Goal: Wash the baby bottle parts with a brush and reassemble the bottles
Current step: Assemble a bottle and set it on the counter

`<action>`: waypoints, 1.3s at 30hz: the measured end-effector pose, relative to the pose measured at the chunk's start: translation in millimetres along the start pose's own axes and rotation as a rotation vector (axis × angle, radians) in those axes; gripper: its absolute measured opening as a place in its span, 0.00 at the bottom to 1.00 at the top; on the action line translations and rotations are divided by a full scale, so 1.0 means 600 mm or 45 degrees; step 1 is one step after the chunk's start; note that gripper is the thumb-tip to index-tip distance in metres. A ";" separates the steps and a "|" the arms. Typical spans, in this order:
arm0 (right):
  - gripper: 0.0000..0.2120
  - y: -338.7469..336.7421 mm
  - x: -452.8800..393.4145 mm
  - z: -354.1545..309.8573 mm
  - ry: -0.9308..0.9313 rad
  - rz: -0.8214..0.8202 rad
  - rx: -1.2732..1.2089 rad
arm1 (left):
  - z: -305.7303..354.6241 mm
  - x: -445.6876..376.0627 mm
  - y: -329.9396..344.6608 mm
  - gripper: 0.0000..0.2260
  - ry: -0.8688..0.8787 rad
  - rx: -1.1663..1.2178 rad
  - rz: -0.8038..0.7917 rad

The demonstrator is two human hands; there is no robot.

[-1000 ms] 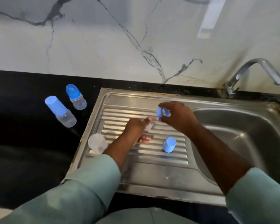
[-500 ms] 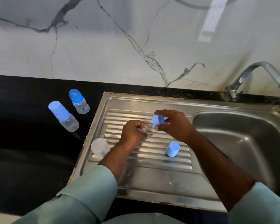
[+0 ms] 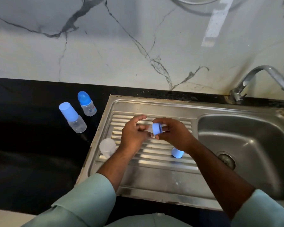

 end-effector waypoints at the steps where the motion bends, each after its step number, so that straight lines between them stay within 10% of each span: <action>1: 0.25 -0.003 0.000 0.000 -0.009 0.032 -0.045 | 0.003 0.002 -0.003 0.29 0.022 0.018 0.015; 31: 0.23 0.032 -0.005 -0.007 -0.009 0.189 -0.549 | 0.059 0.031 -0.021 0.04 0.617 -0.122 0.099; 35: 0.25 0.040 -0.004 -0.006 0.019 0.107 -0.935 | 0.014 0.016 -0.036 0.04 0.062 0.411 0.240; 39: 0.25 0.045 -0.005 -0.020 0.023 0.012 -1.118 | -0.036 0.027 0.012 0.09 -0.603 0.491 -0.030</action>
Point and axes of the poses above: each hand's wrist, its own x-axis away from the middle knuckle, its own y-axis out of the palm, z = x × y, the point moved 8 cm from there along -x, towards the middle knuckle, and after that the axes turned 10 degrees about x, right-handed, at the moved point
